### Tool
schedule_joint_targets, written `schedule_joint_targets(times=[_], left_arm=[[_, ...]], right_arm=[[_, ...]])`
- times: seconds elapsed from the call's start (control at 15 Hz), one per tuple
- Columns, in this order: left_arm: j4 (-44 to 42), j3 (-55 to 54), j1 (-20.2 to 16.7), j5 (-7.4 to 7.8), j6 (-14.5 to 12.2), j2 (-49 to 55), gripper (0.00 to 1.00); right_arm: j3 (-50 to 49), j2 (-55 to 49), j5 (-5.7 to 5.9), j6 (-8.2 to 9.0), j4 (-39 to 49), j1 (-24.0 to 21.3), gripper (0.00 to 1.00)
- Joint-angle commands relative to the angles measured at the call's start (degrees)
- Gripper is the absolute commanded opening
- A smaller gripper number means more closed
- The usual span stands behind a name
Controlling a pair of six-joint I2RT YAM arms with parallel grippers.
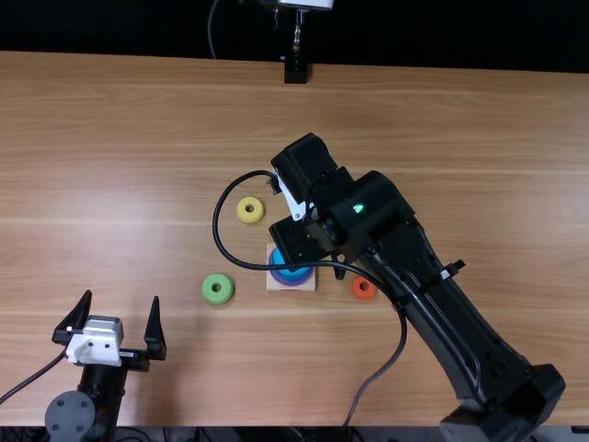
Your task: Build the Hanoi tower: stack the rings onto the peg from bottom to top in this color order: purple, dark blue, light blue, dark green, light green, yellow, orange.
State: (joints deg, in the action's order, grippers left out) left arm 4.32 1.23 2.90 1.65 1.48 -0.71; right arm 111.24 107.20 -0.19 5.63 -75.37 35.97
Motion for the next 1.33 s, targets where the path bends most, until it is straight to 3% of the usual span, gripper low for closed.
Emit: schedule_joint_targets(times=[0.0, 1.27], left_arm=[[0.7, -1.2, -0.8, 0.14, -0.5, 0.7, 1.0], [0.7, -1.2, -0.8, 0.14, -0.5, 0.7, 1.0]], right_arm=[[-0.7, -0.7, 0.29, -0.14, 0.2, -0.3, 0.0], [-0.8, 2.7, 0.71, 0.07, 2.9, -0.8, 0.0]])
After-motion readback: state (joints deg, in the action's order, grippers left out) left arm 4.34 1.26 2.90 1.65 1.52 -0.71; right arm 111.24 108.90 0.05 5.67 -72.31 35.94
